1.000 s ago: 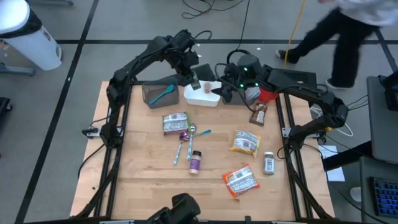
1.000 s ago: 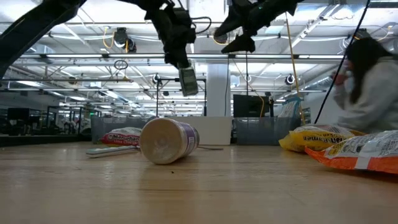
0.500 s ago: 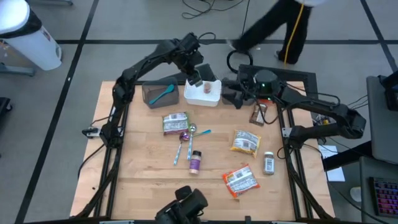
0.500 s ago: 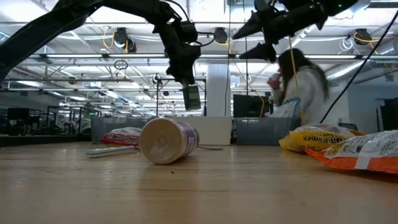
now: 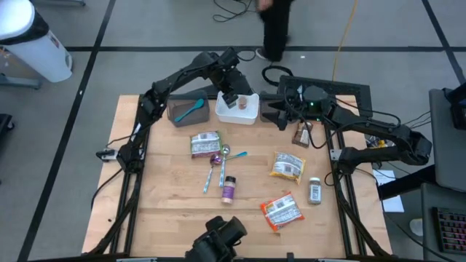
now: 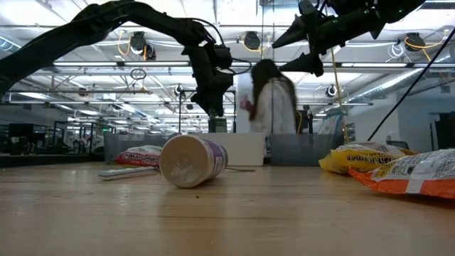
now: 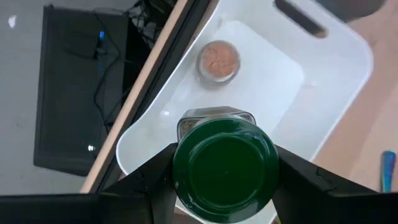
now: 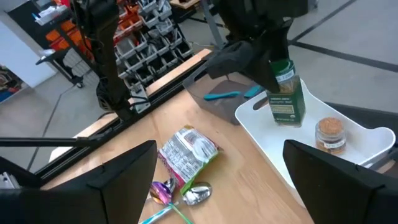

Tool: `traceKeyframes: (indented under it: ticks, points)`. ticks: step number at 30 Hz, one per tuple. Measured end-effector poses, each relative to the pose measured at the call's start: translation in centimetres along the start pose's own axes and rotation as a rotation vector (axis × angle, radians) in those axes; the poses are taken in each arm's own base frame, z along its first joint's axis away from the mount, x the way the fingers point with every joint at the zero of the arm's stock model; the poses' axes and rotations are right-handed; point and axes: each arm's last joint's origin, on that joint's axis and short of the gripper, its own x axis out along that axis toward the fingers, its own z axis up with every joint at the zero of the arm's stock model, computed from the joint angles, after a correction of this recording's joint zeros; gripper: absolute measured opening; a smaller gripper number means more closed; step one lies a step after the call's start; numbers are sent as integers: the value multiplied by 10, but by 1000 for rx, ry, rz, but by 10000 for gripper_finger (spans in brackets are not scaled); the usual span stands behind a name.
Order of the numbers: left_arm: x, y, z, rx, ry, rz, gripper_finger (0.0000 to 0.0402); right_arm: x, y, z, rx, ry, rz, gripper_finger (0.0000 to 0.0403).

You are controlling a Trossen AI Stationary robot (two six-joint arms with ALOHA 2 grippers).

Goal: Pick & Place Food Item
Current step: Put the green seasoning bottle into the white bin

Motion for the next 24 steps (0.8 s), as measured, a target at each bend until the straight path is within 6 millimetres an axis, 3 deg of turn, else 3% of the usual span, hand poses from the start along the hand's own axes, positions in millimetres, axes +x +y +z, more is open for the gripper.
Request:
traceKeyframes:
  ticks: [16, 24]
  points:
    - [5, 16, 4, -134, -60, 42, 209, 0, 0, 0, -23, 5, -2, 341]
    - [33, 20, 0, -182, 10, 15, 209, 0, 0, -1, -22, 6, -4, 341]
